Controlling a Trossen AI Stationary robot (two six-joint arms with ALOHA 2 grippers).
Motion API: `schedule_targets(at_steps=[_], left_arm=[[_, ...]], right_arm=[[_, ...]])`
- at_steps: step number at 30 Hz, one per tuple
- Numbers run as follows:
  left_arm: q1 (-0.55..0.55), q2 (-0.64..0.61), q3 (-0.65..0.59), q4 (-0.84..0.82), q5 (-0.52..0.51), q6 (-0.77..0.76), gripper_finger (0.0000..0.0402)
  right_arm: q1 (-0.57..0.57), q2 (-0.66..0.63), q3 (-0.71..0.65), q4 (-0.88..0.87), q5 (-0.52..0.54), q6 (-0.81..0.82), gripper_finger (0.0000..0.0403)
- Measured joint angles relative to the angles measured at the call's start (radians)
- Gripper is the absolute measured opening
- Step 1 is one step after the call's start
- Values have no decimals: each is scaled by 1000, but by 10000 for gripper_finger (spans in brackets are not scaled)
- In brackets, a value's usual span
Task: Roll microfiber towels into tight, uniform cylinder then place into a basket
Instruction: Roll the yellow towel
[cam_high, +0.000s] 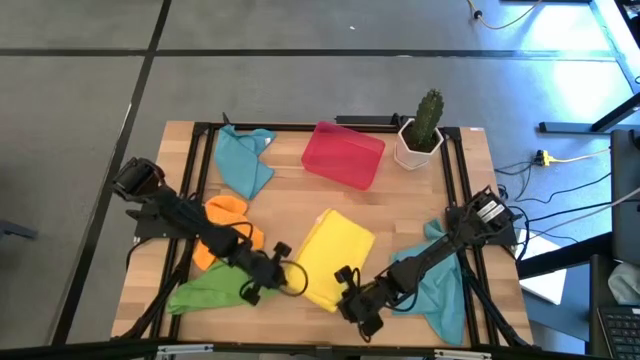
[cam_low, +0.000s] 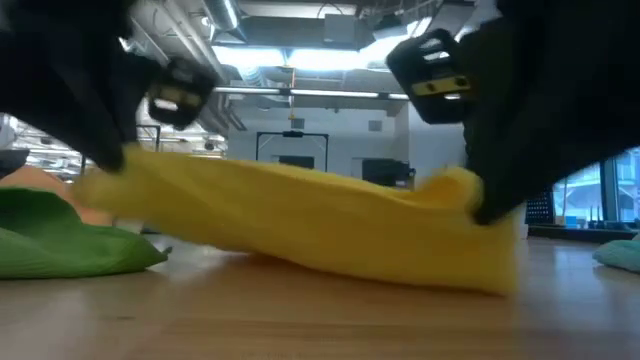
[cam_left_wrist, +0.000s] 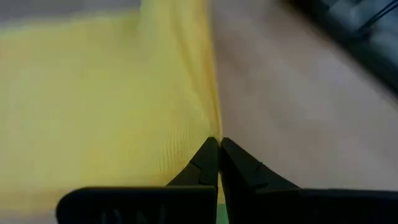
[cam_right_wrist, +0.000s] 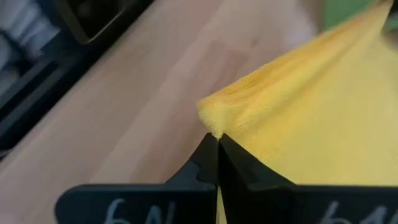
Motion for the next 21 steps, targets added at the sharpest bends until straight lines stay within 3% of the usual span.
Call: schedule_targets(at_steps=[8,16,21], left_arm=[[-86,0,95,1,8,5,1],[-63,0,114,-46,37,27,1],[-44,0,114,-69,24,34,0]], right_arm=[[36,-1,0,-32,-41,47,1],[46,-36,-4,-17,-52,53,0],[47,-79,-54,-17,57,79,0]])
